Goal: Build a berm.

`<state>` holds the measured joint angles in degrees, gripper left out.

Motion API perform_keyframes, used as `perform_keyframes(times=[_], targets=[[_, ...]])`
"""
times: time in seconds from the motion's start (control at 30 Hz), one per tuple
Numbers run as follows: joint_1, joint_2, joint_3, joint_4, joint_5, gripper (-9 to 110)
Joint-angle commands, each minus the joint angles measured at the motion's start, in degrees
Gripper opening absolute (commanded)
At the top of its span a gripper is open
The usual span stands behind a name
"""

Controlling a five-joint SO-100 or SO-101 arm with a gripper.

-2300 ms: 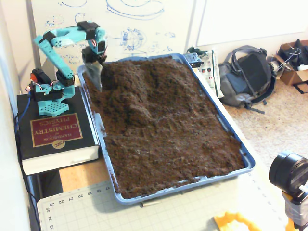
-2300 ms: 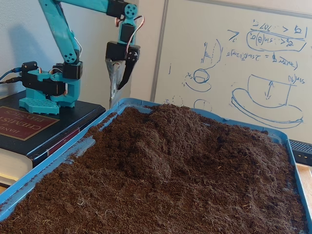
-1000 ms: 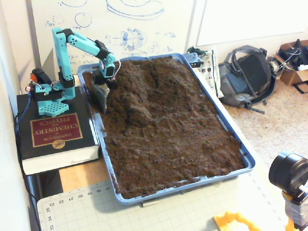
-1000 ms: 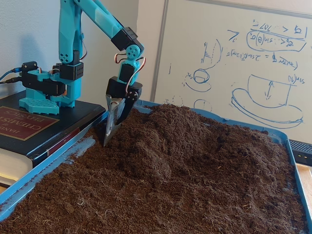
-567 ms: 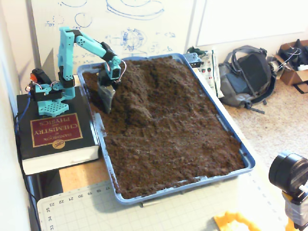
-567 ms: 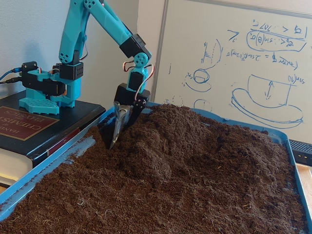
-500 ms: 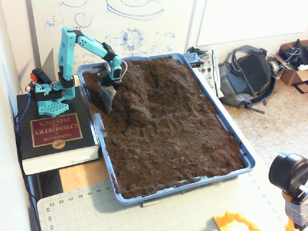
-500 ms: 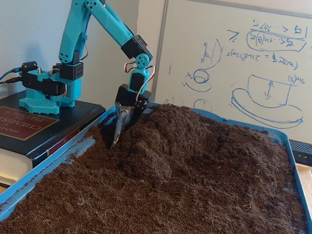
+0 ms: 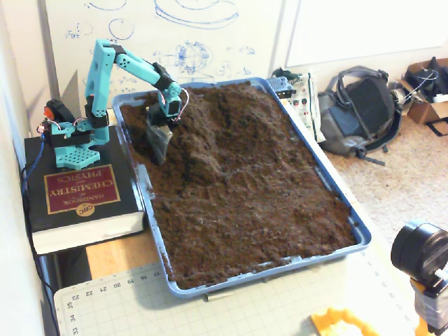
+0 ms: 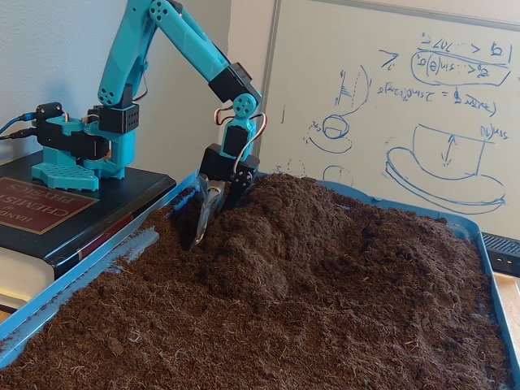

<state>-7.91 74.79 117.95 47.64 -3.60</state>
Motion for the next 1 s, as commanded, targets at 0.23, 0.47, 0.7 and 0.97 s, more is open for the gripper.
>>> perform_keyframes(times=[0.23,0.47,0.7,0.97], targets=[[2.5,6.1,-11.6,-3.3,0.8,0],[2.6,10.7,-10.9,-3.3,0.8,0],[4.7,12.7,-10.8,-3.3,0.8,0],[5.2,12.7,-11.2,-3.3,0.7,0]])
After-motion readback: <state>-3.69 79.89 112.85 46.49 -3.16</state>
